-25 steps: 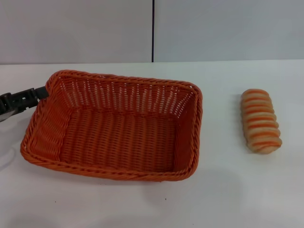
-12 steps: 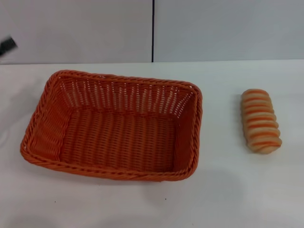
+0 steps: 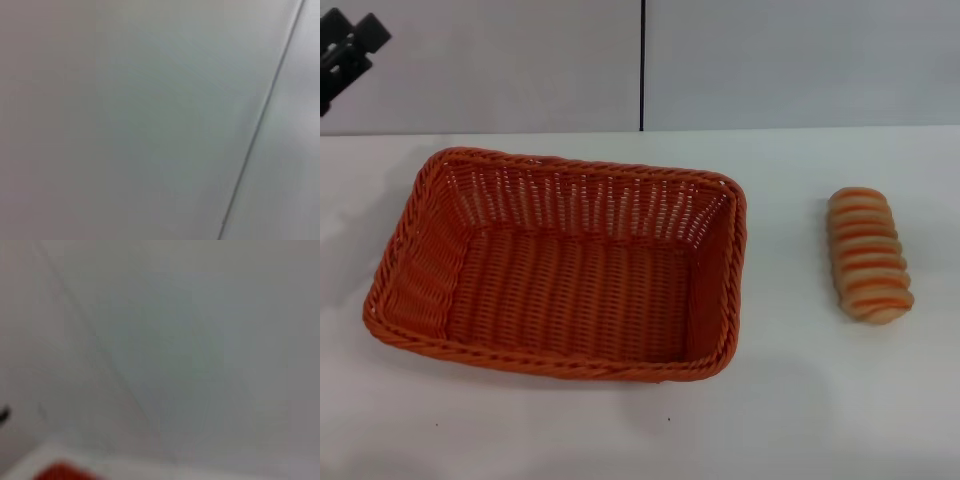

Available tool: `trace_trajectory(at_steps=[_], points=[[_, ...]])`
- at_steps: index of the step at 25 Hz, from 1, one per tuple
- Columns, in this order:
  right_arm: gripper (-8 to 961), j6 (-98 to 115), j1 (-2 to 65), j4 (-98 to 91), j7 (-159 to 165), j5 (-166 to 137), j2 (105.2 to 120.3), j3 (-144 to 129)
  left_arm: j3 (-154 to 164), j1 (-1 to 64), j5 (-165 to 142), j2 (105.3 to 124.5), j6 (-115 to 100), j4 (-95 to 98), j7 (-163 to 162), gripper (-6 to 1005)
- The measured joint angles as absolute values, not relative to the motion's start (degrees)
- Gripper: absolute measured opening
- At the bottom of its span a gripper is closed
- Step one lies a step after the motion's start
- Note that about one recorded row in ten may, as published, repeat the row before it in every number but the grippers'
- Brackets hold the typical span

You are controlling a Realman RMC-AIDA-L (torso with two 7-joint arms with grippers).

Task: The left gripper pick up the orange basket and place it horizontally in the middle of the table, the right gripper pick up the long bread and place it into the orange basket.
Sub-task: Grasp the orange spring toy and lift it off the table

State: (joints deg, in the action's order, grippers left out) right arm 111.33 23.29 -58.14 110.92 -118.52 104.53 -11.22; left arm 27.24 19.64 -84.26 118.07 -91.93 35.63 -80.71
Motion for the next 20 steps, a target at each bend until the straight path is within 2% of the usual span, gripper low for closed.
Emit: trace_trajectory(at_steps=[2,6,20], points=[[774,114.0,26.2,-58.8,111.1,-126.2,103.62,-12.1,27.2,20.1,-84.2,118.08,-92.4,34.7,-79.6,798],[774,113.7,28.6,-58.5,111.0,-132.6,103.07,-16.2,27.2,20.7,-84.2,118.17,-93.0,33.5,-78.6,798],[773,98.6,33.3,-47.7,111.3,-136.8,103.36,-28.6,27.2,20.1,-84.0,118.13,-95.3,29.2,-76.5,798]])
